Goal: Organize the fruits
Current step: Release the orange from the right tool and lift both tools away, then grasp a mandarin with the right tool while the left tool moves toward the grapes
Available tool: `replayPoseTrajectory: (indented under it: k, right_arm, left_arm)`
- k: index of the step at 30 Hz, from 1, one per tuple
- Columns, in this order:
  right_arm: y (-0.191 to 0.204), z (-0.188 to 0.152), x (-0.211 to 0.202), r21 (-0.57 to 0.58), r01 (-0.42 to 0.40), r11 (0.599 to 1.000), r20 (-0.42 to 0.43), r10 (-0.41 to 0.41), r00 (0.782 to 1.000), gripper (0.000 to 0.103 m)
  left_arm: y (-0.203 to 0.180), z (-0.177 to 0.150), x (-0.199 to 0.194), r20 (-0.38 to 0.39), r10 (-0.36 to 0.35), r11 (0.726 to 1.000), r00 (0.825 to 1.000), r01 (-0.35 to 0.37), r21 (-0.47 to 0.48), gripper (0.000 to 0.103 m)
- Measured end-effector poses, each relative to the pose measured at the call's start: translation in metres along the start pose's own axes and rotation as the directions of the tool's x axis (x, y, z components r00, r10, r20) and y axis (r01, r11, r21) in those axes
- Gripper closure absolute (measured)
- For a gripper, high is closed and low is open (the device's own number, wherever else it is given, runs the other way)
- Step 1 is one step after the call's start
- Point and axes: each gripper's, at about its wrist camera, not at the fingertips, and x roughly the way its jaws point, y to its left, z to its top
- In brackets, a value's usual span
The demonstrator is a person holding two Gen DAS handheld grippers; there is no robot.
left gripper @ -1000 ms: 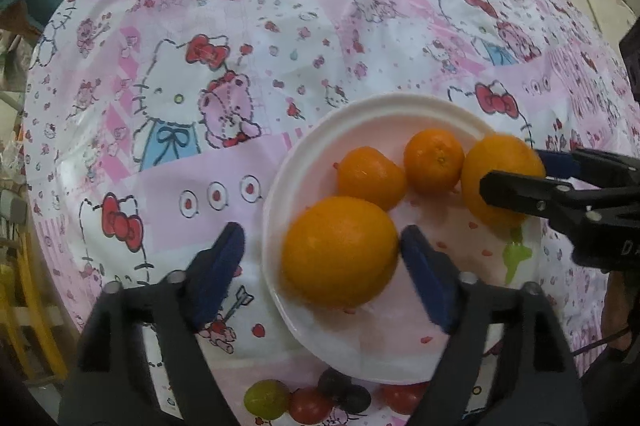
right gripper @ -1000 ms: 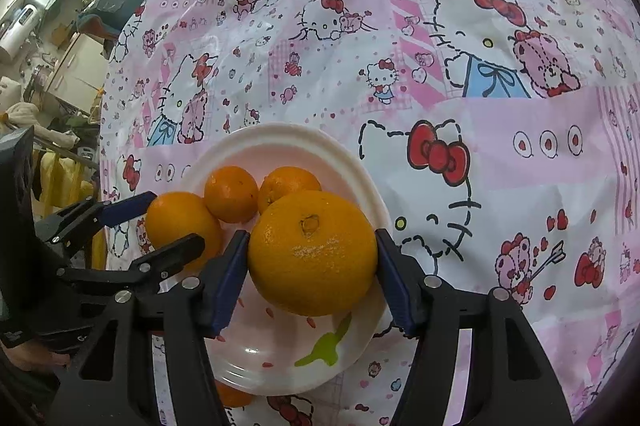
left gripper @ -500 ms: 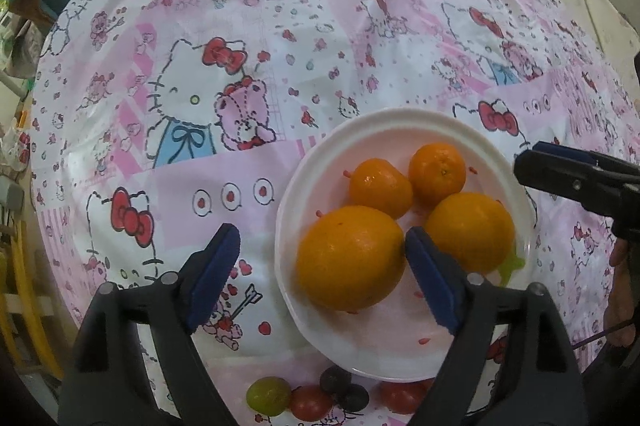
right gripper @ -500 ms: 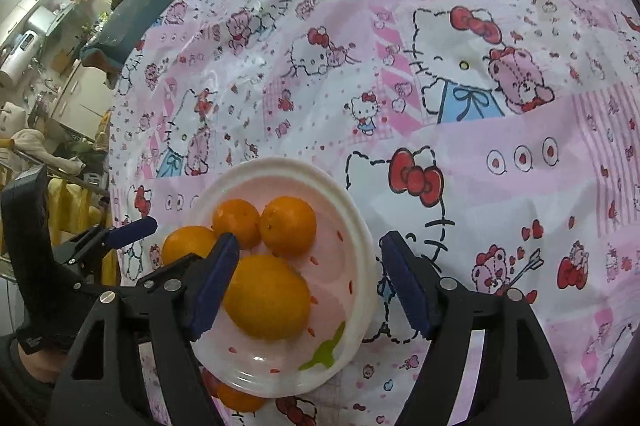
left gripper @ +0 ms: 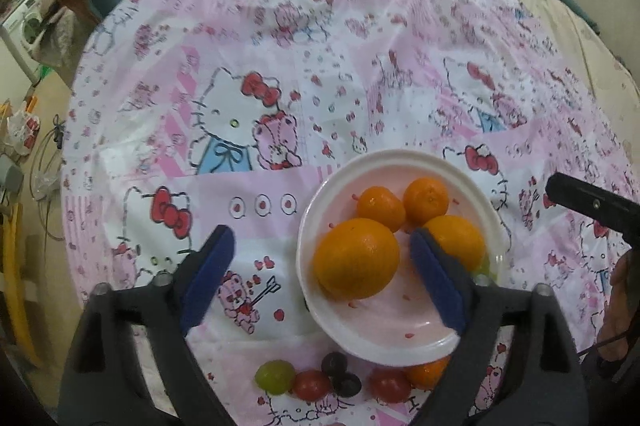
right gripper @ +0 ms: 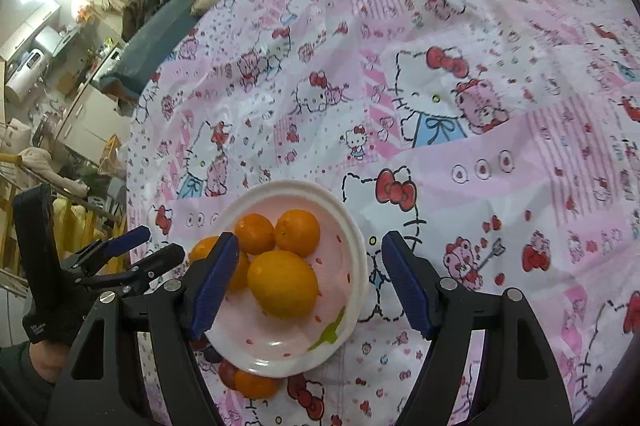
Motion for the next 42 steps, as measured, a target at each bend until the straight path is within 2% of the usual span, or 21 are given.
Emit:
replayPoseTrajectory:
  k: [6, 12, 17, 26, 29, 34, 37, 39, 42]
  right_arm:
    - [0.008, -0.015, -0.025, -0.02, 0.009, 1.0, 0.041, -0.008, 0.999, 0.027]
    - [0.012, -0.038, -0.045, 0.005, 0.012, 1.0, 0.07, -0.012, 0.997, 0.027]
    - [0.008, -0.059, -0.056, 0.045, 0.006, 0.999, 0.073, -0.01, 0.997, 0.027]
    - [0.012, -0.091, -0.051, 0.092, -0.059, 0.994, 0.004, 0.059, 0.998, 0.026]
    - [0.014, -0.097, -0.045, 0.096, -0.056, 0.994, -0.019, 0.058, 0.998, 0.026]
    - [0.015, -0.1, -0.03, 0.105, -0.057, 0.993, -0.058, 0.064, 0.996, 0.026]
    - [0.021, -0.103, -0.021, 0.068, -0.031, 0.997, -0.085, 0.036, 0.996, 0.026]
    - [0.024, -0.105, -0.012, 0.063, -0.03, 0.998, -0.117, 0.038, 0.992, 0.026]
    - [0.029, -0.109, 0.006, 0.063, -0.037, 0.997, -0.18, 0.048, 0.983, 0.026]
  left_arm:
    - [0.002, -0.014, -0.033, 0.053, 0.005, 1.0, 0.999, -0.004, -0.018, 0.01]
    - [0.012, -0.035, -0.059, 0.068, -0.014, 0.999, 0.998, 0.018, -0.052, 0.01]
    - [0.017, -0.055, -0.075, 0.092, 0.007, 0.998, 0.996, -0.001, -0.065, 0.01]
    - [0.029, -0.089, -0.079, 0.072, 0.038, 0.99, 0.997, -0.028, -0.135, 0.01]
    - [0.034, -0.092, -0.078, 0.077, 0.077, 0.985, 0.994, -0.064, -0.16, 0.01]
    - [0.044, -0.091, -0.077, 0.068, 0.1, 0.975, 0.993, -0.084, -0.208, 0.01]
    - [0.049, -0.093, -0.077, 0.051, 0.095, 0.972, 0.994, -0.082, -0.221, 0.01]
    - [0.051, -0.094, -0.077, 0.04, 0.117, 0.971, 0.992, -0.106, -0.215, 0.01]
    - [0.055, -0.096, -0.075, 0.025, 0.111, 0.967, 0.993, -0.102, -0.232, 0.01]
